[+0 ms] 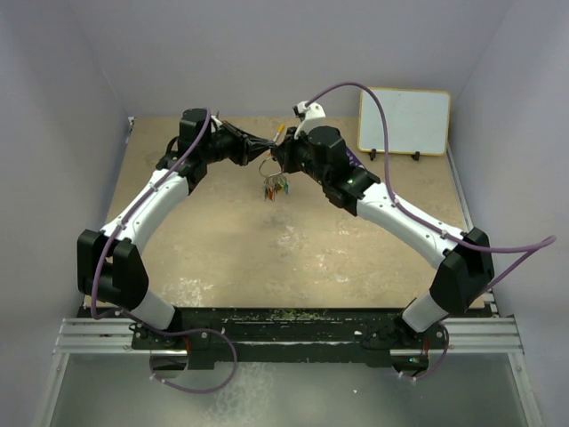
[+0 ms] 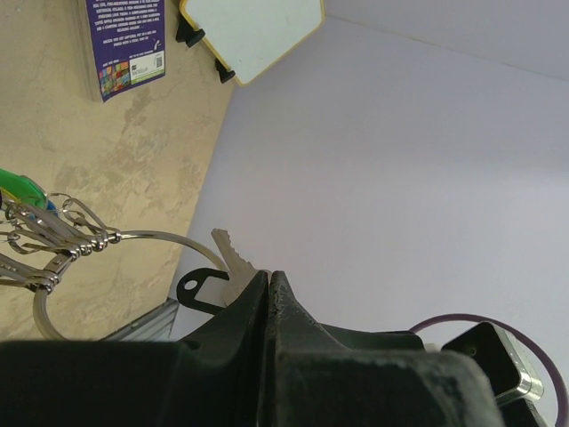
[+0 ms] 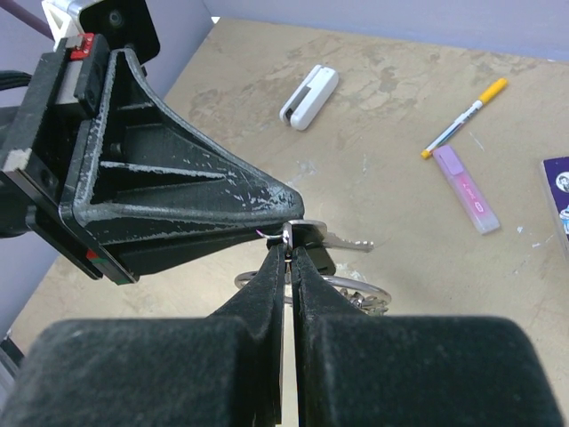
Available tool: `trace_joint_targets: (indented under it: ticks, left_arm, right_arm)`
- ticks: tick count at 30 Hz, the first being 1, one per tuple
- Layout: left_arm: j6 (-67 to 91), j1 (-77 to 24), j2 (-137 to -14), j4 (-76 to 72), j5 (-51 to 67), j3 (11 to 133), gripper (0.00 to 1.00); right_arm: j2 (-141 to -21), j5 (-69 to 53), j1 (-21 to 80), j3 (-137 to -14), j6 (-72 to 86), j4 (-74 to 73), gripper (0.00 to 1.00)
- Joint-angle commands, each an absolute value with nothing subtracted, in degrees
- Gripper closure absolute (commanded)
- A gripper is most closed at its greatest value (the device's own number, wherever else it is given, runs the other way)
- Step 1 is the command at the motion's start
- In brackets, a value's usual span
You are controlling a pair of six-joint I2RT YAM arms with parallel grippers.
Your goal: Put the keys on the keyring
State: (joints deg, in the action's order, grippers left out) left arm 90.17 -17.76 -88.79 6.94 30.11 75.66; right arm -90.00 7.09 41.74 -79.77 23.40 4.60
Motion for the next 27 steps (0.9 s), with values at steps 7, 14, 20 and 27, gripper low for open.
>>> trace_joint_targets:
  ticks: [7,14,20,27]
  left_arm:
    - [92.0,-19.8,-87.0,7.1,31.2,75.4,0.96]
    - [91.6,-20.0,-86.7,7.7,30.9,75.4,0.96]
    - [91.0,-20.1,-87.2,7.5,30.1,74.5,0.96]
    - [90.5,-20.1,-87.6,7.2,30.2,74.4,0.96]
  right_arm:
    - [-87.3,8.1,42.0,-81.9,23.3,9.5,1.0]
    - [-88.1,7.7,42.0,-82.6,23.4,9.7,1.0]
    - [-87.6,7.0,42.1,-82.6,23.4,9.5,1.0]
    - [-87.4,6.2,42.3,-81.9,23.3,10.2,1.0]
